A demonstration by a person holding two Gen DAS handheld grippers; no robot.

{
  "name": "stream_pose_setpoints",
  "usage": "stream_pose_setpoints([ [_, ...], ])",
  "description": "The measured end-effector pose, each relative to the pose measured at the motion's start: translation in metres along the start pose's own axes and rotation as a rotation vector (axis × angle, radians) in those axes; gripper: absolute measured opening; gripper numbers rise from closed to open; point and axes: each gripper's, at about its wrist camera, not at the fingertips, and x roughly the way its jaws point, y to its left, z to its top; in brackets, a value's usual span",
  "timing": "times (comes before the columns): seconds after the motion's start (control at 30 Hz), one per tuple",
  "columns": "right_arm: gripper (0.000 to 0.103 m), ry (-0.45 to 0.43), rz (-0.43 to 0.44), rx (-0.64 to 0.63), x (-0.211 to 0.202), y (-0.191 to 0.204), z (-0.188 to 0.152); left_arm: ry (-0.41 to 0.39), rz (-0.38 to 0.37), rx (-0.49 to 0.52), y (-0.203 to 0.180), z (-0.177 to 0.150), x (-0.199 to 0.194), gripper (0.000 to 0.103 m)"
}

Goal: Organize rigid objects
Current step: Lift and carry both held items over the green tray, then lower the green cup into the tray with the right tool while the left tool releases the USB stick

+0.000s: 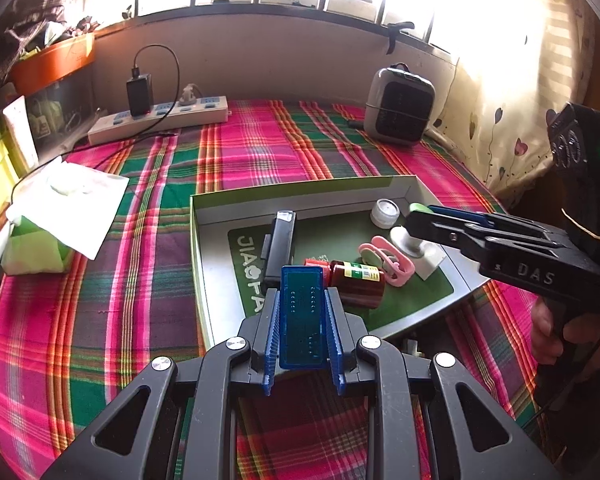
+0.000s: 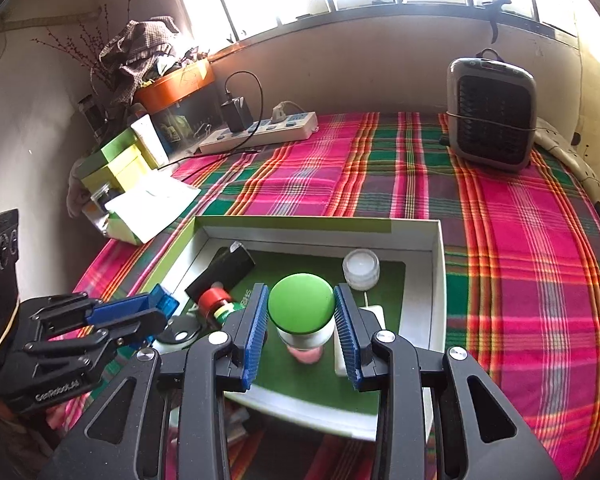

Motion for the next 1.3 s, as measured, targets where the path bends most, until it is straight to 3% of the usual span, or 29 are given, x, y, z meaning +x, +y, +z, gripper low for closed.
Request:
stream_pose_setpoints([
  [0.6,0.035,0.068,0.021,-0.070,0.052,0.013,0.016,0.006,-0.005,-0.003,0.006,0.007,0.018,0.021],
  [1.3,0.035,0.088,0.044,-0.125,0.066,0.026,0.014,0.010,-0.019,-0.019,0.010,0.008,0.019,0.021],
])
